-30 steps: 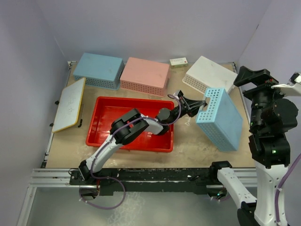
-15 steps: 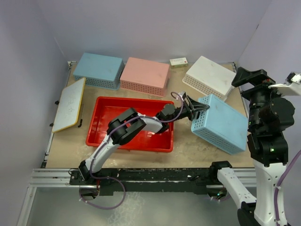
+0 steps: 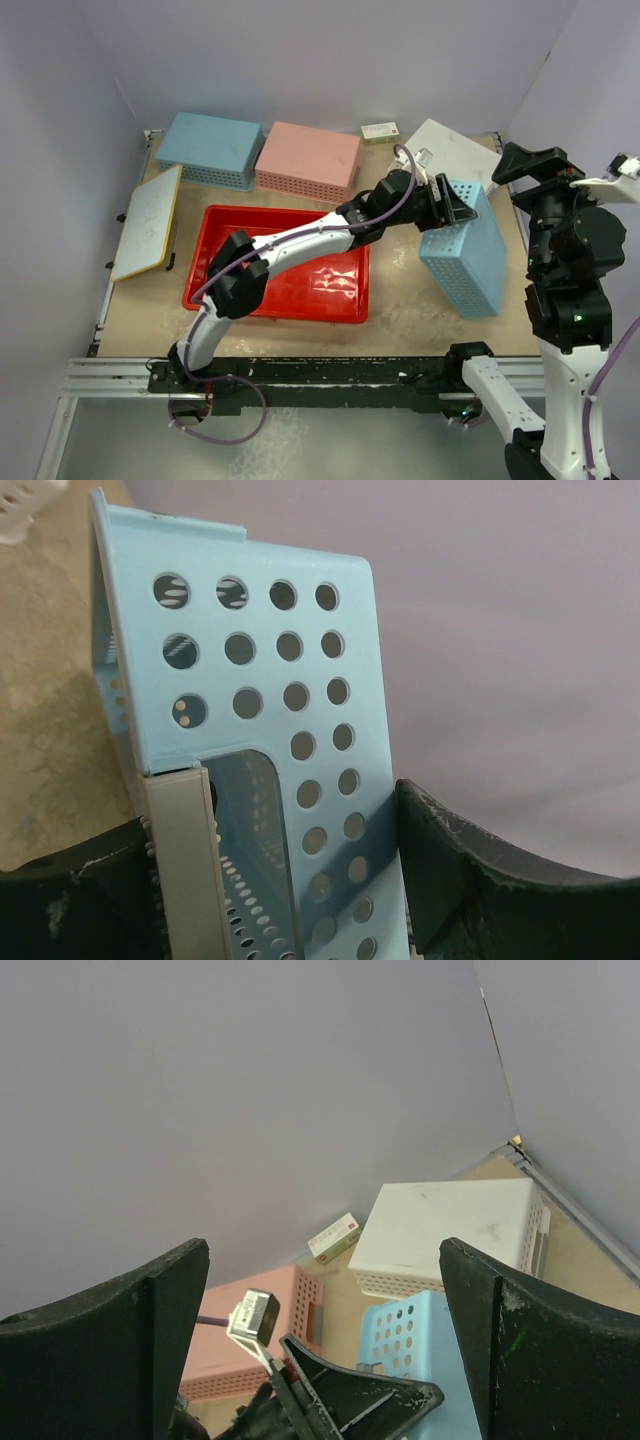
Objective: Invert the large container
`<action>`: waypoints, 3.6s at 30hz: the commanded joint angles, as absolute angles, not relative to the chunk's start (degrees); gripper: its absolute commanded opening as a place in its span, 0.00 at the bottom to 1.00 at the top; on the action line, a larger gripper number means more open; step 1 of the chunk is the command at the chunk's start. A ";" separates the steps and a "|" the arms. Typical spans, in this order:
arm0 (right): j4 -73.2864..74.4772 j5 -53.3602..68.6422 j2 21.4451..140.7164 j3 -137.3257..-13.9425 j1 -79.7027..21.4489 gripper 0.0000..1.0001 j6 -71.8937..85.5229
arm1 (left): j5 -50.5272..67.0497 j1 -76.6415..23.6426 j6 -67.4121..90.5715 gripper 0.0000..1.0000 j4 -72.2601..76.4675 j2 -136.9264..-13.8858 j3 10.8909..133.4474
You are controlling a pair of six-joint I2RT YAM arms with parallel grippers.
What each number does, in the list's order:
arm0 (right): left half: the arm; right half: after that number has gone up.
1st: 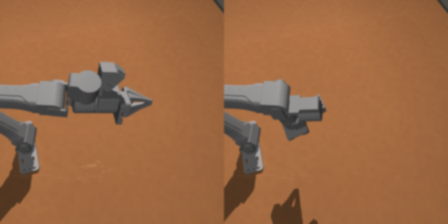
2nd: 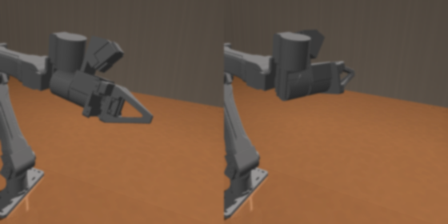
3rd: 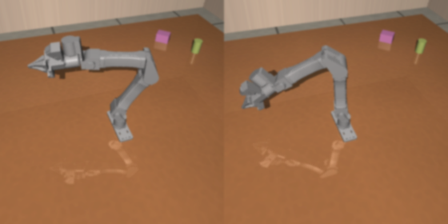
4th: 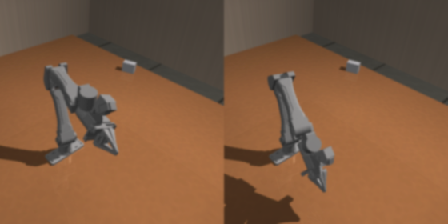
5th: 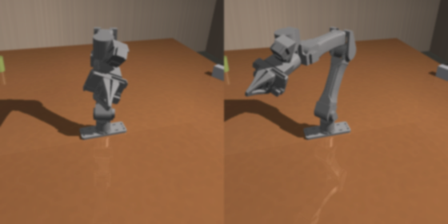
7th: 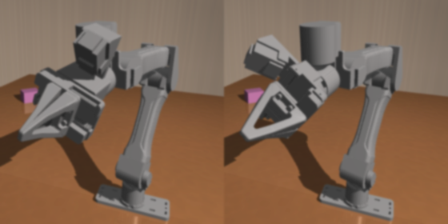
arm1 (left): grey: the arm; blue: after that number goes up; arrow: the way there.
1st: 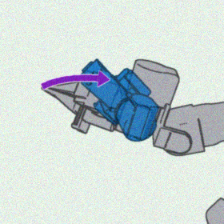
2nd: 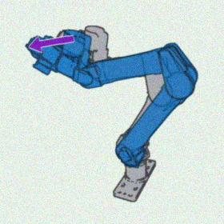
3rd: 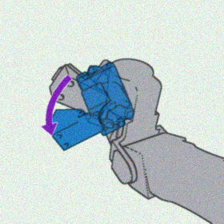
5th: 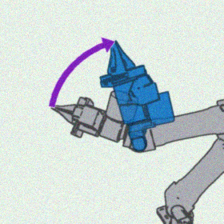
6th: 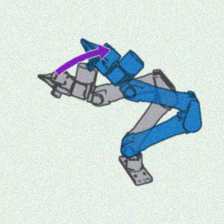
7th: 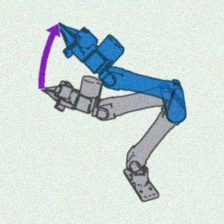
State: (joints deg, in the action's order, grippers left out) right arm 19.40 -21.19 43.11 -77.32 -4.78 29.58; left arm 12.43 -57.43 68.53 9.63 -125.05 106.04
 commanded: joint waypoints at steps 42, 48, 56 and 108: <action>25.90 -17.82 48.24 -74.24 -5.01 1.00 28.87 | 27.28 -52.80 105.80 0.71 70.88 -126.55 84.64; 40.72 -17.57 52.03 -76.61 -5.01 1.00 28.70 | 26.71 -52.73 105.98 0.71 71.63 -126.15 83.64; 50.20 -14.69 52.45 -73.61 -5.01 1.00 28.04 | 25.67 -52.73 107.53 0.71 73.57 -126.85 84.03; 39.18 -11.31 52.95 -53.61 -4.92 1.00 32.55 | -10.37 -51.43 41.83 0.71 -19.71 -101.87 86.96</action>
